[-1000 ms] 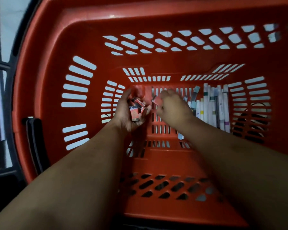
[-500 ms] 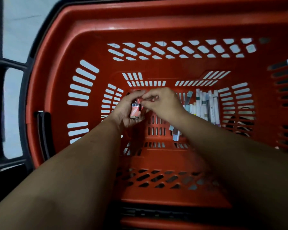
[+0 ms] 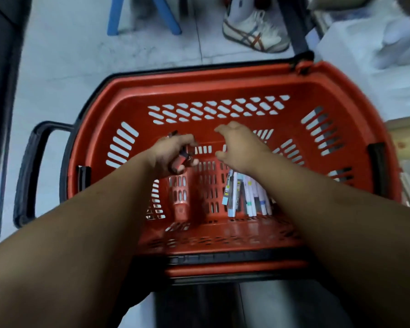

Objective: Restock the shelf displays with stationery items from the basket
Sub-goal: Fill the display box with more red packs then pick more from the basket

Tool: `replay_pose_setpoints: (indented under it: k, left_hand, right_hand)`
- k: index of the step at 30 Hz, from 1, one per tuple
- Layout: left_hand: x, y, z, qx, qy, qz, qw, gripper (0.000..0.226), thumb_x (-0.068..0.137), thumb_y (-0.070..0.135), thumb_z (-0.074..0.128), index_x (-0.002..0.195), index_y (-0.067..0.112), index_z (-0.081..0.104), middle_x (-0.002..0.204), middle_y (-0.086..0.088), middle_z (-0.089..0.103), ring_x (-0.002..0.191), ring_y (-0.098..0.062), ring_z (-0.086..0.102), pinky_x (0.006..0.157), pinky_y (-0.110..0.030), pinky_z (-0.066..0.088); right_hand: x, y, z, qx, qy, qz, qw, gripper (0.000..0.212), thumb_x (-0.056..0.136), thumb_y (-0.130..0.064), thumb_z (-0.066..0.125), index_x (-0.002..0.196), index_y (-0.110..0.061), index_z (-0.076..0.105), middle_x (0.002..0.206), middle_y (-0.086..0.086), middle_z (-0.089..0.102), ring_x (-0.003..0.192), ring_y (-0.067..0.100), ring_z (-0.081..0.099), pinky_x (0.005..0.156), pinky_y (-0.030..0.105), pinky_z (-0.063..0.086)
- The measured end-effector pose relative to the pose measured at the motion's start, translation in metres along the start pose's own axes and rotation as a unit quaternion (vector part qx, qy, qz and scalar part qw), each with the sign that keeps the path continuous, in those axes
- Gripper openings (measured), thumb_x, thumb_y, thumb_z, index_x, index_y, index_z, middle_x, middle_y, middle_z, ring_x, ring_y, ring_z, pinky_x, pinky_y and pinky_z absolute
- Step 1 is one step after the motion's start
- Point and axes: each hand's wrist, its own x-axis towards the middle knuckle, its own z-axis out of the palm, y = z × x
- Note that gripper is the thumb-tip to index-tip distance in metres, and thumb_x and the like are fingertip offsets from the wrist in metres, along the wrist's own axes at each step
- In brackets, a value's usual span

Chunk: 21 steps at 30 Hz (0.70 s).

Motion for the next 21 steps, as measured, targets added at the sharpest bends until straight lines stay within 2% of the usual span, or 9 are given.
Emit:
replay_pose_setpoints:
  k: [3,7,10,12,14,17,19,21]
  left_hand:
    - [-0.029,0.016,0.006,0.006,0.014,0.035,0.999,0.015,0.087,0.015,0.071,0.092,0.015,0.057,0.074,-0.003,0.063,0.063,-0.023,0.071,0.036,-0.018,0.035]
    - [-0.085,0.038,0.018,0.027,0.013,0.103,0.994,0.02,0.085,0.016,0.075,0.098,0.013,0.059,0.077,-0.005,0.066,0.076,-0.027,0.074,0.037,-0.02,0.038]
    - [-0.136,0.052,0.033,0.057,0.02,0.153,0.986,0.019,0.086,0.014,0.074,0.098,0.011,0.059,0.066,-0.003,0.066,0.073,-0.03,0.075,0.034,-0.02,0.036]
    - [-0.173,0.06,0.046,0.079,0.019,0.182,0.98,0.017,0.085,0.014,0.074,0.094,0.011,0.061,0.067,-0.004,0.066,0.074,-0.029,0.075,0.037,-0.02,0.035]
    - [-0.215,0.065,0.059,0.091,0.011,0.21,0.973,0.014,0.085,0.013,0.073,0.091,0.012,0.061,0.077,-0.009,0.064,0.072,-0.026,0.073,0.047,-0.023,0.036]
    - [-0.278,0.067,0.079,0.107,-0.007,0.25,0.962,0.019,0.085,0.014,0.072,0.101,0.01,0.062,0.088,-0.016,0.062,0.065,-0.02,0.073,0.057,-0.029,0.036]
    - [-0.315,0.067,0.092,0.149,0.002,0.287,0.946,0.017,0.089,0.011,0.068,0.106,0.009,0.064,0.086,-0.014,0.064,0.057,-0.01,0.071,0.052,-0.026,0.042]
    - [-0.349,0.066,0.107,0.171,0.008,0.325,0.93,0.012,0.092,0.006,0.063,0.104,0.008,0.064,0.076,-0.008,0.06,0.047,-0.004,0.065,0.041,-0.019,0.038]
  right_hand:
    - [-0.021,-0.006,-0.028,-0.054,0.006,-0.009,0.998,0.063,0.091,-0.033,0.064,0.147,-0.016,0.042,0.143,0.011,0.047,0.133,0.032,0.045,0.109,0.045,0.042]
    - [-0.061,-0.017,-0.068,-0.108,0.001,0.0,0.994,0.066,0.092,-0.036,0.064,0.149,-0.015,0.038,0.147,0.013,0.041,0.136,0.034,0.041,0.112,0.044,0.038]
    - [-0.104,-0.027,-0.101,-0.121,0.032,-0.004,0.992,0.067,0.092,-0.039,0.065,0.148,-0.015,0.038,0.147,0.014,0.041,0.136,0.035,0.041,0.111,0.042,0.038]
    - [-0.136,-0.035,-0.124,-0.11,0.065,-0.003,0.992,0.07,0.092,-0.039,0.065,0.151,-0.015,0.036,0.149,0.012,0.04,0.136,0.034,0.041,0.112,0.042,0.038]
    - [-0.171,-0.043,-0.146,-0.092,0.102,-0.008,0.99,0.069,0.092,-0.039,0.065,0.15,-0.015,0.037,0.148,0.01,0.042,0.135,0.034,0.043,0.111,0.044,0.039]
    - [-0.223,-0.051,-0.178,-0.094,0.157,-0.017,0.983,0.068,0.09,-0.04,0.066,0.148,-0.015,0.04,0.146,0.011,0.044,0.133,0.033,0.044,0.109,0.045,0.041]
    - [-0.257,-0.056,-0.198,-0.094,0.185,-0.018,0.978,0.067,0.091,-0.04,0.065,0.148,-0.015,0.04,0.146,0.01,0.045,0.133,0.034,0.045,0.108,0.045,0.041]
    - [-0.289,-0.058,-0.216,-0.091,0.21,-0.01,0.973,0.063,0.091,-0.04,0.065,0.145,-0.015,0.042,0.143,0.011,0.047,0.131,0.034,0.047,0.106,0.045,0.043]
